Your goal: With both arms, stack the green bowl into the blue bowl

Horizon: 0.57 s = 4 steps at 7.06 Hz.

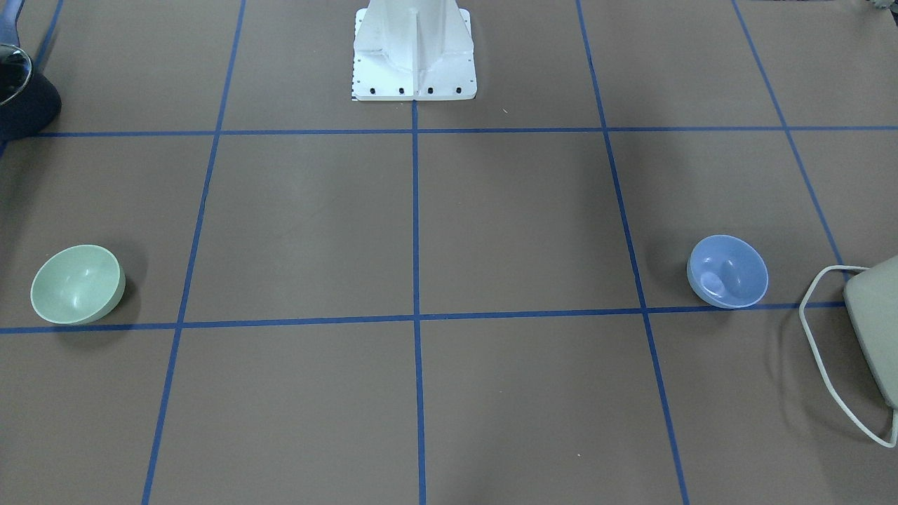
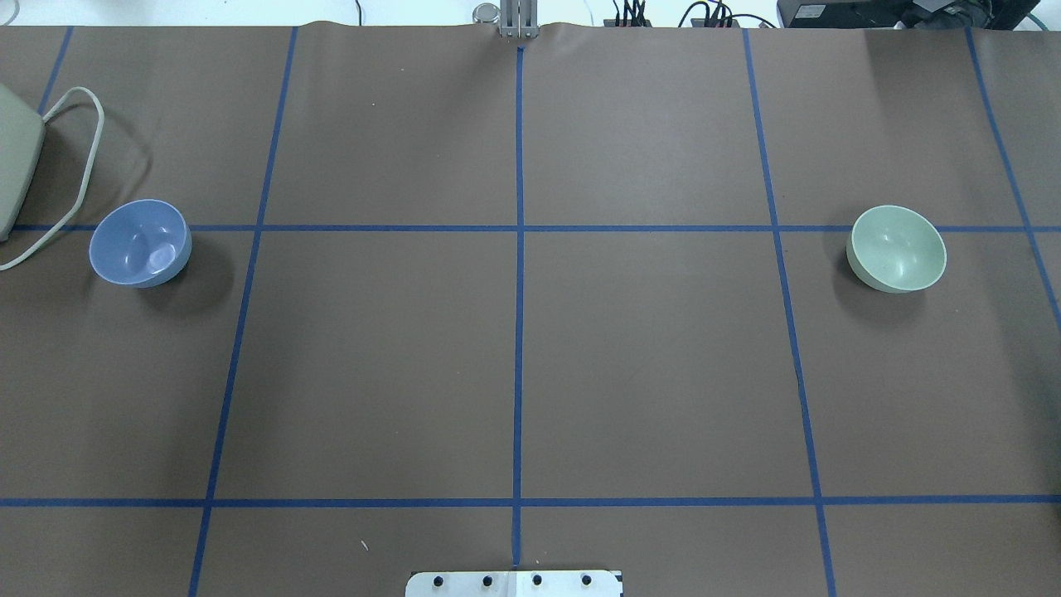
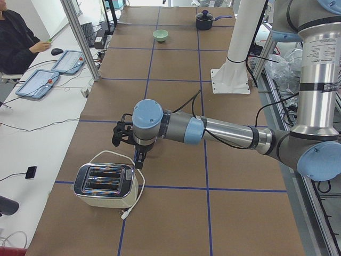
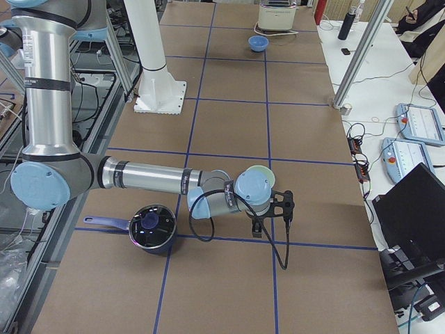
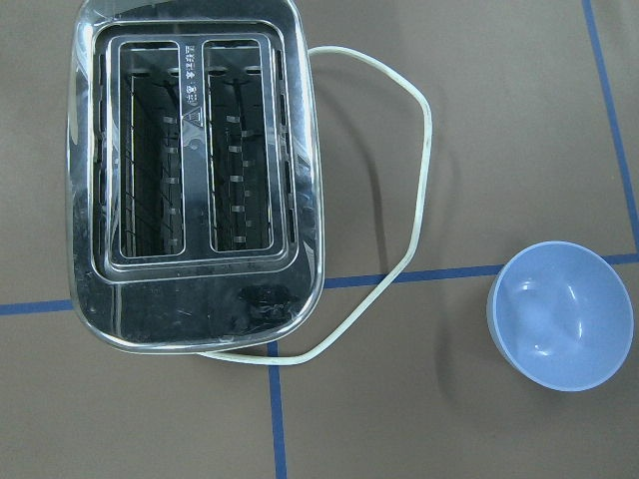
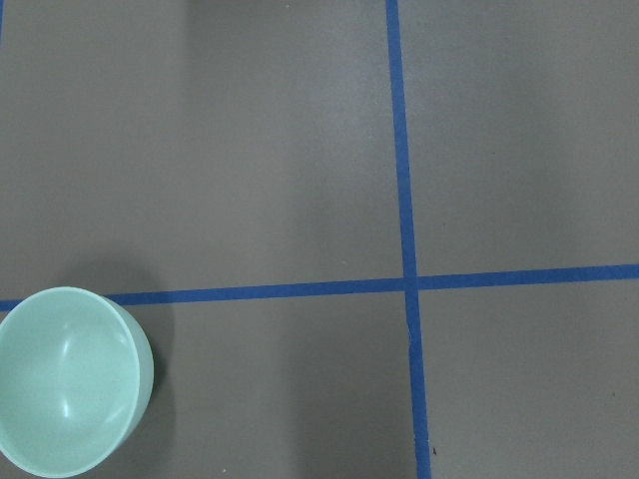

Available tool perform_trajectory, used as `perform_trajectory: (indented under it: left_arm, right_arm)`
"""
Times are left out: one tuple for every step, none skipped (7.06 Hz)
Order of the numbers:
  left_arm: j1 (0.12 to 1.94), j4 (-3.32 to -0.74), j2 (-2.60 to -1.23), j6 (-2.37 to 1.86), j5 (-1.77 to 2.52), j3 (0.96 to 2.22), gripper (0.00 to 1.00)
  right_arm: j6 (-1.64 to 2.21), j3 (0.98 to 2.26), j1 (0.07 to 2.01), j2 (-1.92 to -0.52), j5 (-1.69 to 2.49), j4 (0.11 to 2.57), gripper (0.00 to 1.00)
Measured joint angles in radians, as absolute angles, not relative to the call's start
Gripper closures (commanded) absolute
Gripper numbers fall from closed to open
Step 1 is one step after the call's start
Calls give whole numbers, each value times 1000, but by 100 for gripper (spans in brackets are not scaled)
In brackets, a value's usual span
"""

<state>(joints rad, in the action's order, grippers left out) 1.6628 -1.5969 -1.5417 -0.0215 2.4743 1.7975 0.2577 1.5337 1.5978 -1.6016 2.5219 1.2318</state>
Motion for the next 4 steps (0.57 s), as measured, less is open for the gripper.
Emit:
perform_trajectory:
  left_arm:
    - [1663,-1597,-1541,-21,2474,1797,2]
    - [1663,-1597,-1541,-21,2474,1797,2]
    - [1663,-1597,-1542,-23,2474,1797,2]
    - [1661,-1591,-1548,-28,2474,1796,2]
  right_arm:
    - [258,1533,1598,-1601,2522,1232,0]
    - [259,1534,1597,-1595,2522,1232,0]
    - [263,1533,1597,-1579,2520,1235,0]
    - [268,1528,1595,-1563,2511,1240,0]
